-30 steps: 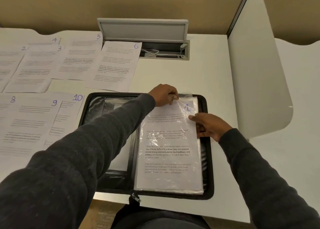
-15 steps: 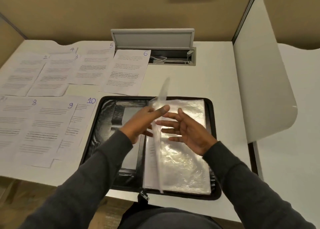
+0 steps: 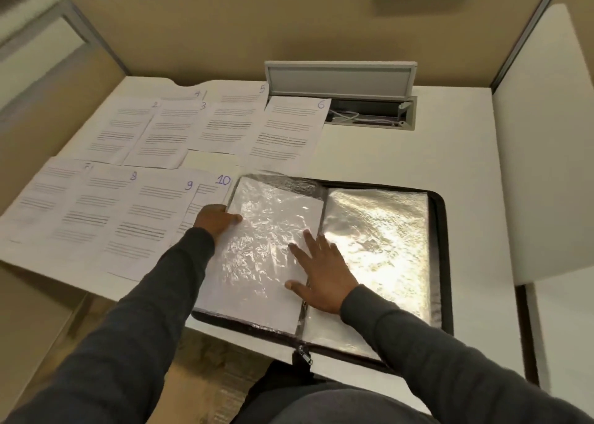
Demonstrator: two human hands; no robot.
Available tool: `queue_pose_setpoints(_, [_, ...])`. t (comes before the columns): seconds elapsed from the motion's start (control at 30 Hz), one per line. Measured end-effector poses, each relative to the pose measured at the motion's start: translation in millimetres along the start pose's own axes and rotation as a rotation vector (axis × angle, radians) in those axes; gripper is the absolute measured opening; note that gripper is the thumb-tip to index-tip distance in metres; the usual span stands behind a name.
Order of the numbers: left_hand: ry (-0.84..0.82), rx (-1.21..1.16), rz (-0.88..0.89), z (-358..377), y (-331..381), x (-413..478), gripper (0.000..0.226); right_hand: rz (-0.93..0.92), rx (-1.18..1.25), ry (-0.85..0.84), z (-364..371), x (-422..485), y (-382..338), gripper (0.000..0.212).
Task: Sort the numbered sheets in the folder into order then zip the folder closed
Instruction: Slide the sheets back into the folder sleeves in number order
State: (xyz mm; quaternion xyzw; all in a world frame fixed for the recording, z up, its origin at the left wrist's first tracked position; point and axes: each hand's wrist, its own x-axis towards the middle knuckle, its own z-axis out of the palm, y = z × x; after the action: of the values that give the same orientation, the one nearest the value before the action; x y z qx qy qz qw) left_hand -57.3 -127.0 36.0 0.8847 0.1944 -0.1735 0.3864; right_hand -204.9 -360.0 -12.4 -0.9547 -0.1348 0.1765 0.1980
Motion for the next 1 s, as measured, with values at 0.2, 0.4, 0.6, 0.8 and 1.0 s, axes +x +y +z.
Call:
queue_pose_setpoints(0.2, [0.088,0.144,0.041,4,-13,17,0.015,0.035,-0.211,-0.103,4,21,-16,0.079])
queue_pose_setpoints(0.4, [0.064,0.088,0.039,-4,-28,49,0.008,0.132,-0.230,-0.090,-9,51,-38,0.072])
queue_pose_setpoints(0.6, [0.106,0.063,0.109,-52,-35,106,0.022,0.180,-0.155,-0.071,-13,113,-66,0.075])
queue_pose_setpoints(0.8, [0.180,0.065,0.127,-134,-45,191,0.020,0.210,-0.115,-0.026,-17,200,-113,0.077])
queue_pose_setpoints(1.0, [0.286,0.113,0.137,-217,-73,291,0.020,0.177,-0.090,-0.013,-19,294,-167,0.078])
